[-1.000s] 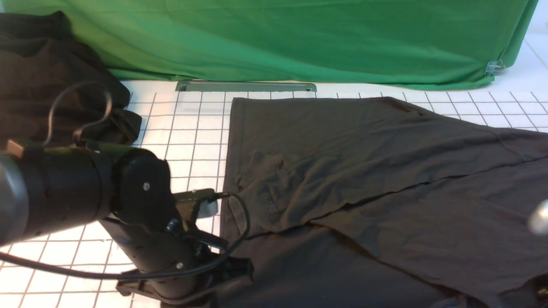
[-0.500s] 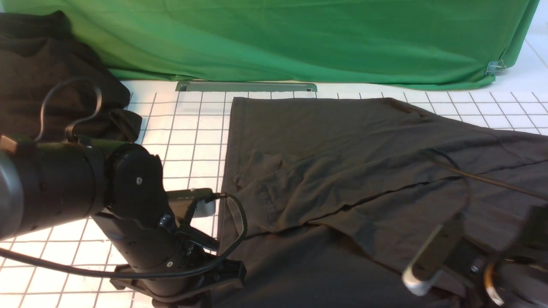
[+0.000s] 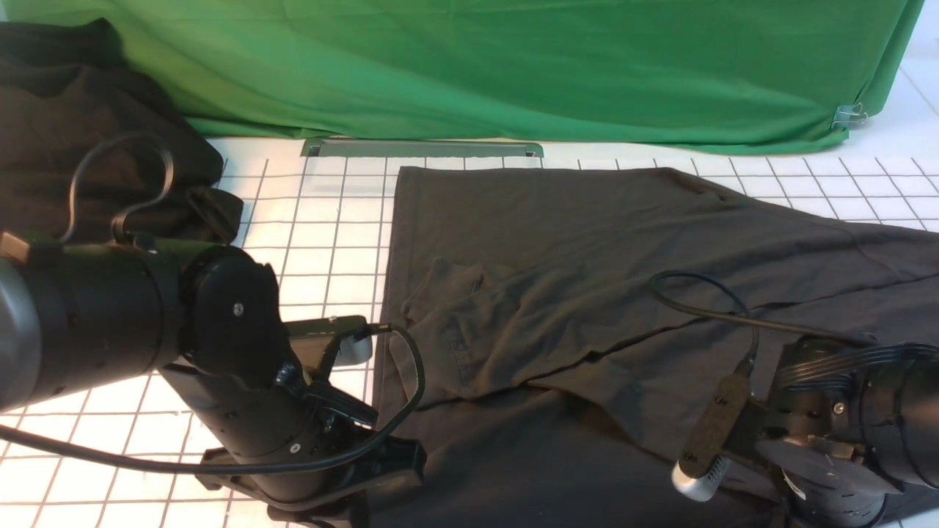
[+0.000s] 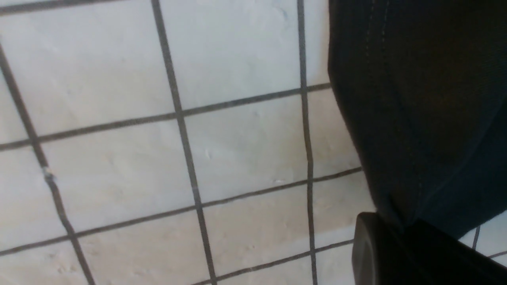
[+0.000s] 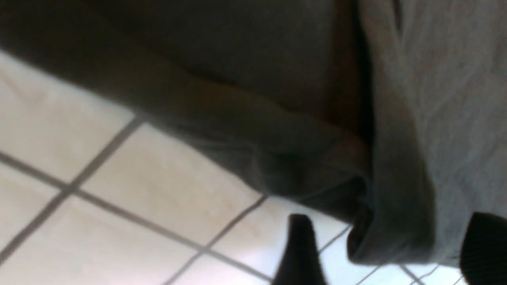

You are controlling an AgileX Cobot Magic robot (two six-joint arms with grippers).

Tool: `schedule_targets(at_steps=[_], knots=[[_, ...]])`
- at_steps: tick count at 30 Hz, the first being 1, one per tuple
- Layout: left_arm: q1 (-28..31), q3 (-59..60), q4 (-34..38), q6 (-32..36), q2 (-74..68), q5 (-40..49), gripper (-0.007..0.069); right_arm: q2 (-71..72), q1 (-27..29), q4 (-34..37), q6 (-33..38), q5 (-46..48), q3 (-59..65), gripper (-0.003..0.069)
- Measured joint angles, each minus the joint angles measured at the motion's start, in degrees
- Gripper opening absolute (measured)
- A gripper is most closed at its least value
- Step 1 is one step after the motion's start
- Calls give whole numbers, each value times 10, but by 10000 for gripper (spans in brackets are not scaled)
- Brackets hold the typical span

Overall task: Fold a long-sleeved shirt over a white checkered tablecloth.
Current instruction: 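Grasp the near edge of the shirt at its hem and shoulder corners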

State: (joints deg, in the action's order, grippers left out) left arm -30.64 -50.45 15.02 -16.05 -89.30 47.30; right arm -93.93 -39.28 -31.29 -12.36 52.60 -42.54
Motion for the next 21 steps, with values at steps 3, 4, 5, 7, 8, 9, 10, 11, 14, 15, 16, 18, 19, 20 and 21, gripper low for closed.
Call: schedule_targets(at_steps=[3, 4, 5, 7, 8, 9, 10, 11, 14, 15, 16, 18, 19, 20, 21], knots=[[0, 0, 2, 2, 0, -1, 17, -2, 0, -4, 0, -12, 0, 387], [0, 0, 2, 2, 0, -1, 17, -5, 0, -4, 0, -12, 0, 370], [0, 0, 4, 2, 0, -1, 17, -9, 0, -5, 0, -12, 0, 352], [0, 0, 5, 3, 0, -1, 17, -17, 0, -5, 2, -11, 0, 338], [0, 0, 6, 3, 0, -1, 17, -20, 0, -6, 3, -10, 0, 336], [0, 0, 7, 3, 0, -1, 17, -28, -1, -9, 4, -4, -3, 330], [0, 0, 7, 3, 0, -1, 17, -28, -1, -9, 4, -3, -3, 330], [-1, 0, 7, 3, 0, -1, 17, -36, -1, -10, 2, 7, -6, 309], [-1, 0, 11, 3, 0, 4, 17, -41, -1, -10, 1, 13, -7, 219], [-1, 0, 15, 3, 0, 11, 17, -41, -1, -10, 1, 19, -6, 111], [-1, 0, 17, 4, 0, 15, 17, -41, -1, -10, 1, 22, -6, 68], [-1, 0, 19, 5, 0, 24, 17, -33, -1, -10, -3, 33, -6, 41], [-2, 0, 21, 6, 0, 28, 17, -24, -1, -9, -10, 41, -6, 38], [-2, 0, 23, 7, 1, 34, 17, -11, -1, -8, -23, 54, -5, 36], [-2, 0, 23, 7, 2, 37, 17, -8, -1, -8, -23, 56, -5, 35]])
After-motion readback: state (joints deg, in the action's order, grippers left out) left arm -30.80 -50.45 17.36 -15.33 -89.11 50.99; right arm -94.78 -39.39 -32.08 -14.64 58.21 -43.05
